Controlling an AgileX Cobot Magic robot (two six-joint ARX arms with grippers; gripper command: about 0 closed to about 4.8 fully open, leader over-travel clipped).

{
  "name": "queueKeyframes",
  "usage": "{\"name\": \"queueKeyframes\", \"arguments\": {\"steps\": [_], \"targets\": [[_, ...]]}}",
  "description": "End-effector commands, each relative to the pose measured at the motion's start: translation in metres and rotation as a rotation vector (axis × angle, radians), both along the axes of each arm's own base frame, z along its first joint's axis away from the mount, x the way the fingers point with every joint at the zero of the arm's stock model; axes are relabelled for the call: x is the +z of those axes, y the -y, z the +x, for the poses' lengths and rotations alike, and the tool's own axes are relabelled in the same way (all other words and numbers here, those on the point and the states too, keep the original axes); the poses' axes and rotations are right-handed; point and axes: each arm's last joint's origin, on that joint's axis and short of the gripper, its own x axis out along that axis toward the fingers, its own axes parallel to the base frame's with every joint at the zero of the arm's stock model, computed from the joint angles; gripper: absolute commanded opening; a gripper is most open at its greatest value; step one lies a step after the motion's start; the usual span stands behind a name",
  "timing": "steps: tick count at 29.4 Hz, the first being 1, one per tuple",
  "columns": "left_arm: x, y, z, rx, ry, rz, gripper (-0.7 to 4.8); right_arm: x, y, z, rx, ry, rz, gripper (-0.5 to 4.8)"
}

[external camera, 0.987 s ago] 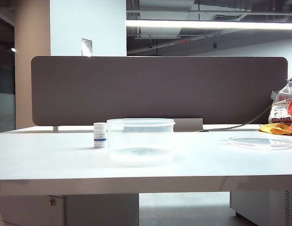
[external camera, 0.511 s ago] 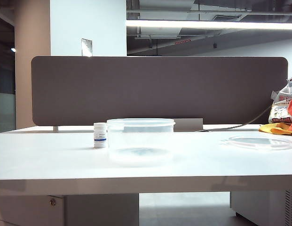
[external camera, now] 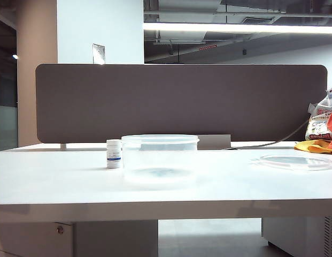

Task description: Remove the lid of the round box, pick up the small white medicine bottle inside, and place it on the table.

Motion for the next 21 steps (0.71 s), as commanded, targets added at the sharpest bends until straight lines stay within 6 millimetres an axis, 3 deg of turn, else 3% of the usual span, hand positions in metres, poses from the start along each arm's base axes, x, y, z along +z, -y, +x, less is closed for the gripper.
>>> {"name": "queueKeyframes", "arguments": {"steps": [1, 6, 15, 21], "targets": [[0.002, 0.000, -0.001, 0.000, 0.024, -0.007, 0.51, 0.001, 0.000, 0.000, 0.004, 0.017, 0.007, 0.00], [0.012, -0.005, -0.005, 0.015, 0.118, -0.004, 0.51, 0.000, 0.000, 0.000, 0.004, 0.014, 0.007, 0.00], [0.022, -0.041, -0.017, 0.211, 0.225, -0.088, 0.52, 0.001, 0.000, 0.000, 0.003, 0.015, 0.007, 0.00], [0.019, -0.042, -0.022, 0.203, 0.210, -0.044, 0.52, 0.001, 0.000, 0.000, 0.003, 0.015, 0.007, 0.00]]}}
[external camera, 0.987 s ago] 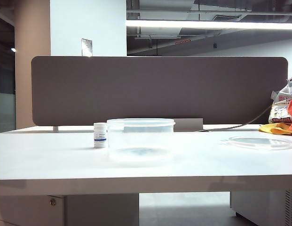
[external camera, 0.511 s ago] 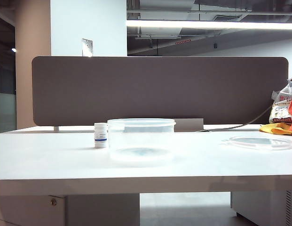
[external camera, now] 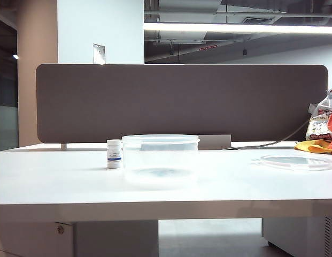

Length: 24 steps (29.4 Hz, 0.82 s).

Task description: Remove the lid of the round box, pick up the small white medicine bottle inside, and place it on the table.

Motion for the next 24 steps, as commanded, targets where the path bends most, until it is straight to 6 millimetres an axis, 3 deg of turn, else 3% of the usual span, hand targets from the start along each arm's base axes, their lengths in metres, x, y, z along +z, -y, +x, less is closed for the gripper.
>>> {"name": "queueKeyframes", "arguments": {"steps": [1, 24], "targets": [[-0.0004, 0.0015, -0.0026, -0.016, 0.005, 0.025, 0.52, 0.0004, -0.0002, 0.0003, 0.001, 0.014, 0.006, 0.00], [0.0008, 0.0038, -0.0025, -0.040, 0.019, 0.015, 0.52, 0.0004, -0.0002, 0.0003, 0.001, 0.013, 0.006, 0.00]]}}
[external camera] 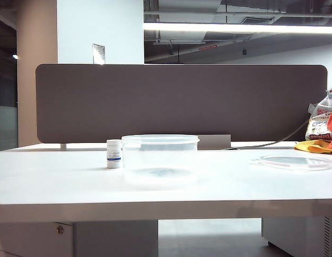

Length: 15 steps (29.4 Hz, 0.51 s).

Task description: Remove the lid of the round box, pick up the small white medicine bottle inside, and place it on the table.

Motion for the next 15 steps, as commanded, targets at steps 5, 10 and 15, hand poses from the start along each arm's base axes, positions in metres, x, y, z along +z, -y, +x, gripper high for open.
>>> {"name": "queueKeyframes", "arguments": {"steps": [5, 10, 15], "targets": [[-0.002, 0.000, 0.000, -0.004, -0.017, -0.008, 0.52, 0.000, 0.000, 0.000, 0.003, 0.013, 0.006, 0.00], [-0.002, 0.000, 0.000, -0.004, -0.017, -0.008, 0.52, 0.001, 0.002, 0.001, -0.032, 0.030, -0.029, 0.00], [-0.002, 0.000, 0.000, -0.004, -0.017, -0.008, 0.52, 0.015, 0.011, -0.003, -0.164, 0.211, -0.135, 0.00]]}}
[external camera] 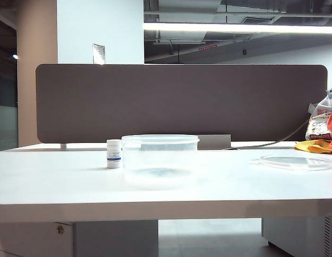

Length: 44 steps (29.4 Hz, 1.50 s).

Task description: Remove the lid of the round box, pick up the small white medicine bottle inside, and place it on the table.

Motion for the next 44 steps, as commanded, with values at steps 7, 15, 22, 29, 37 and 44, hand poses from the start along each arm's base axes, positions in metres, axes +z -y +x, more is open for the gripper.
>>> {"name": "queueKeyframes", "arguments": {"steps": [7, 15, 22, 29, 37, 44], "targets": [[-0.002, 0.000, 0.000, -0.003, -0.018, -0.008, 0.52, 0.028, 0.011, -0.012, -0.190, 0.355, -0.164, 0.00], [-0.002, 0.000, 0.000, -0.003, -0.018, -0.008, 0.52, 0.023, 0.011, -0.016, -0.185, 0.314, -0.173, 0.00], [-0.002, 0.000, 0.000, -0.004, -0.018, -0.008, 0.52, 0.019, 0.011, -0.017, -0.183, 0.270, -0.210, 0.00], [-0.002, 0.000, 0.000, -0.003, -0.018, -0.008, 0.52, 0.017, 0.014, -0.017, -0.235, 0.254, -0.219, 0.00], [-0.002, 0.000, 0.000, -0.003, -0.018, -0.008, 0.52, 0.018, 0.015, -0.017, -0.263, 0.255, -0.226, 0.00], [-0.002, 0.000, 0.000, -0.003, -0.018, -0.008, 0.52, 0.018, 0.014, -0.017, -0.231, 0.259, -0.217, 0.00]]}}
